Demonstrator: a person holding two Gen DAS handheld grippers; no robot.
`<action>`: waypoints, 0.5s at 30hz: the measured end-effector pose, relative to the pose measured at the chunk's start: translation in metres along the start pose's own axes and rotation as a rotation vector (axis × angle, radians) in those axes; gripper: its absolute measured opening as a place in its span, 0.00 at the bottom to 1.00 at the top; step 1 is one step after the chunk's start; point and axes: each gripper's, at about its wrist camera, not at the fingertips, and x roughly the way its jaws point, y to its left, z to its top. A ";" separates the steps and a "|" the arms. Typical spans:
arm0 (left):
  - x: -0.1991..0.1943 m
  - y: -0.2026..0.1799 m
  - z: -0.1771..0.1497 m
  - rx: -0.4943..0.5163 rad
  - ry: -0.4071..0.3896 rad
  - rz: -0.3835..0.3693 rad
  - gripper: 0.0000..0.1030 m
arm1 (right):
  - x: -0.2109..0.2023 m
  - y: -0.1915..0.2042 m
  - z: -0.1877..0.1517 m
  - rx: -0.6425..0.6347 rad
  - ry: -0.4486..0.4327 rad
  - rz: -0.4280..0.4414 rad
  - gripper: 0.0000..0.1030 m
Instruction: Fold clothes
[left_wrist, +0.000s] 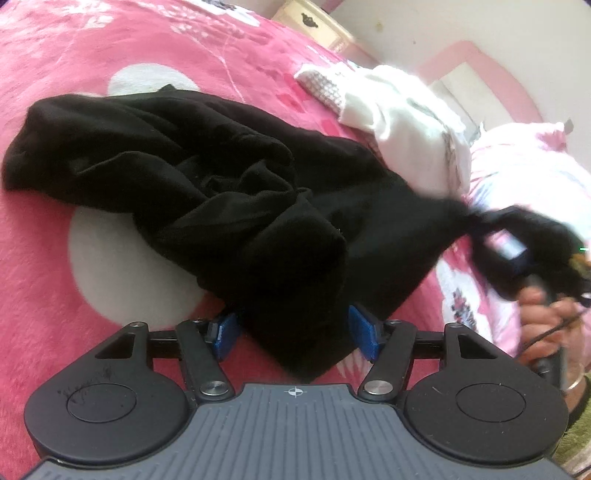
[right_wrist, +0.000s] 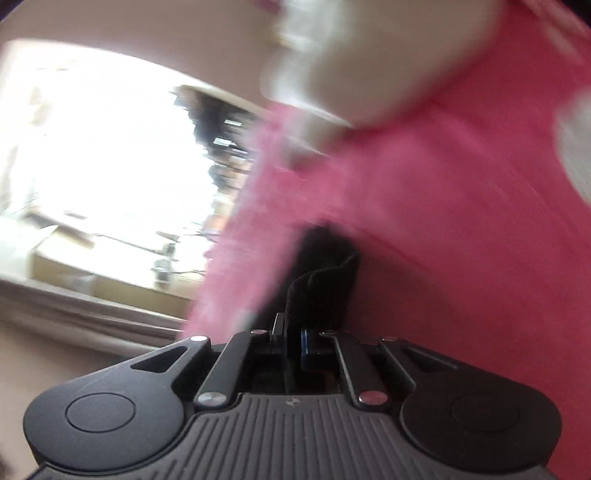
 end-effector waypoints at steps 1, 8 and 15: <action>-0.003 0.001 0.000 -0.012 -0.003 -0.014 0.61 | -0.007 0.013 0.003 -0.026 -0.013 0.028 0.06; -0.017 0.008 -0.009 -0.096 -0.004 -0.132 0.65 | -0.051 0.071 0.017 -0.109 -0.113 0.158 0.06; -0.011 0.004 -0.026 -0.084 0.037 -0.140 0.65 | -0.069 0.106 0.031 -0.146 -0.187 0.208 0.06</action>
